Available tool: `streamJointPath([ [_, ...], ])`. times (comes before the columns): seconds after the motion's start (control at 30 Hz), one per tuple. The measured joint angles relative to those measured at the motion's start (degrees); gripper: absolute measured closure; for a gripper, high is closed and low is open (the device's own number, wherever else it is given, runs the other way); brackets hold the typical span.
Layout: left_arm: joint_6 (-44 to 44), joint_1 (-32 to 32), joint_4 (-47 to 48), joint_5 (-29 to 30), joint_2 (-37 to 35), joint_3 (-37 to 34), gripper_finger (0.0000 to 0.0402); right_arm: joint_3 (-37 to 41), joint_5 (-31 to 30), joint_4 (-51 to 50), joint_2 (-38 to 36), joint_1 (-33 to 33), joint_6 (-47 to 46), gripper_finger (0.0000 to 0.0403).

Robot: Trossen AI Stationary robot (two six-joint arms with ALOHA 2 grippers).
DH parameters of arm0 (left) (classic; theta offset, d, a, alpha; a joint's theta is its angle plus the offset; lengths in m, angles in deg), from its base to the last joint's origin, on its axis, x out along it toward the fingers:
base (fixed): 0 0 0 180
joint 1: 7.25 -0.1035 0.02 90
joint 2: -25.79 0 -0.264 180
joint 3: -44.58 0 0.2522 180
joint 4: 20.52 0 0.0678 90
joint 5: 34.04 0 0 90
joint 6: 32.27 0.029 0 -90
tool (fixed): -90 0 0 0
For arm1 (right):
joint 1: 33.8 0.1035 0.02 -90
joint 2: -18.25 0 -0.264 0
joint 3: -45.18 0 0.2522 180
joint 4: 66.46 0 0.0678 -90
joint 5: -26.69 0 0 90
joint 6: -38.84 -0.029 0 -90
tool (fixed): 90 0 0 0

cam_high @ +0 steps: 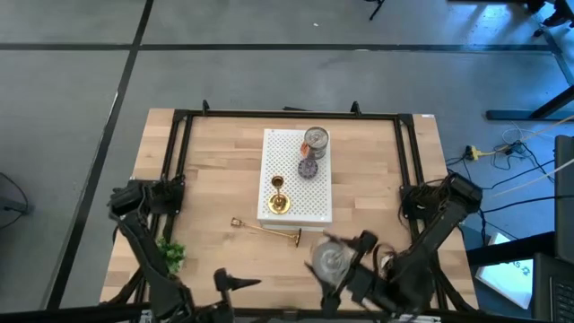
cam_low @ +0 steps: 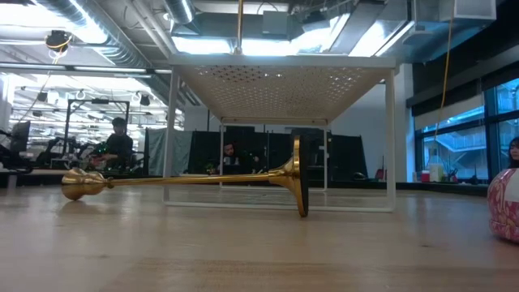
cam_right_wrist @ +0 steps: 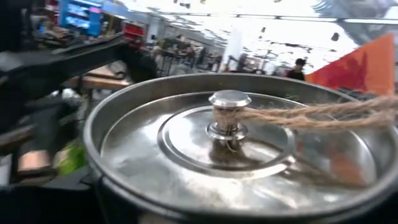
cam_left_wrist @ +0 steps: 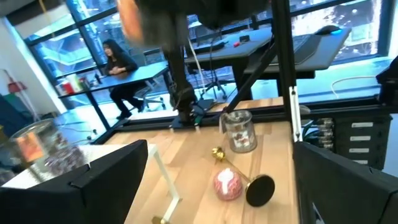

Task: Pick & Place candle stick holders
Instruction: Put the left silver scented candle on the shelf

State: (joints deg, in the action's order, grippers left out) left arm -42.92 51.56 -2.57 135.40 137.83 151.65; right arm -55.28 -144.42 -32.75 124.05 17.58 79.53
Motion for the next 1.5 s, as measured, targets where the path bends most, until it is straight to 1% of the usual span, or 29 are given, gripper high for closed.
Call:
streamJointPath([
  [0.07,-3.30,0.89,2.95,1.34,0.01,-0.01,0.0002,-0.11,0.43,1.39,-1.94,-0.81,3.35,0.0056],
  [0.13,-6.65,1.57,5.83,1.80,0.03,-0.03,0.0002,-0.11,2.40,0.45,-3.88,-1.29,4.73,0.0056],
  [0.2,-9.89,1.97,8.94,1.86,0.07,-0.03,0.0002,-0.11,5.20,-2.39,-5.71,-1.58,3.89,0.0056],
  [0.27,-13.23,2.28,12.27,1.88,0.09,-0.05,0.0002,-0.11,9.48,-6.81,-7.58,-1.78,0.78,0.0056],
  [0.33,-16.65,2.32,15.50,1.86,0.10,-0.05,0.0002,-0.11,15.43,-14.80,-9.63,-2.20,-5.69,0.0056],
  [0.47,-22.93,2.29,21.43,1.86,0.10,-0.08,0.0002,-0.11,33.73,-33.13,-13.56,-5.65,-22.94,0.0056],
  [0.5,-24.15,2.29,22.63,1.86,0.10,-0.10,0.0002,-0.11,37.80,-36.10,-14.20,-7.12,-26.48,0.0056],
  [0.53,-25.23,2.26,23.67,1.88,0.10,-0.10,0.0002,-0.11,40.51,-38.47,-14.84,-8.58,-29.14,0.0056],
  [0.6,-26.68,1.92,25.13,1.88,0.12,-0.10,0.0002,-0.11,42.00,-42.68,-15.95,-11.33,-31.87,0.0056],
  [0.7,-28.70,1.60,27.33,1.88,0.12,-0.10,0.0002,-0.11,45.37,-46.85,-18.56,-15.79,-32.80,0.0056],
  [0.87,-35.72,1.02,33.90,1.88,0.12,-0.10,0.0002,-0.11,55.74,-50.40,-24.91,-24.57,-32.79,0.0056],
  [0.93,-40.15,0.74,38.23,1.88,0.14,-0.12,0.0002,-0.11,60.32,-52.99,-27.60,-28.71,-32.79,0.0056],
  [1.03,-48.99,0.44,47.29,1.88,0.16,-0.14,0.0002,-0.13,67.20,-55.58,-30.75,-35.73,-34.12,0.0056],
  [1.13,-58.03,-0.12,56.84,1.88,0.16,-0.14,0.0002,-0.15,73.90,-56.92,-32.03,-42.22,-34.30,0.0056],
  [1.23,-64.09,-0.57,64.44,1.88,0.16,-0.14,0.0002,-0.15,83.04,-58.38,-32.11,-48.64,-34.30,0.0056],
  [1.33,-65.62,-0.92,68.25,1.84,0.16,-0.14,0.0002,-0.15,90.29,-58.31,-31.47,-54.60,-34.32,0.0056],
  [1.4,-64.65,-0.94,68.46,1.41,0.16,-0.14,0.0002,-0.15,94.17,-58.38,-30.58,-58.18,-33.83,0.0056],
  [1.5,-61.21,-0.90,68.09,-2.26,0.16,-0.14,0.0002,-0.13,100.85,-57.50,-29.07,-63.18,-32.93,0.0056],
])
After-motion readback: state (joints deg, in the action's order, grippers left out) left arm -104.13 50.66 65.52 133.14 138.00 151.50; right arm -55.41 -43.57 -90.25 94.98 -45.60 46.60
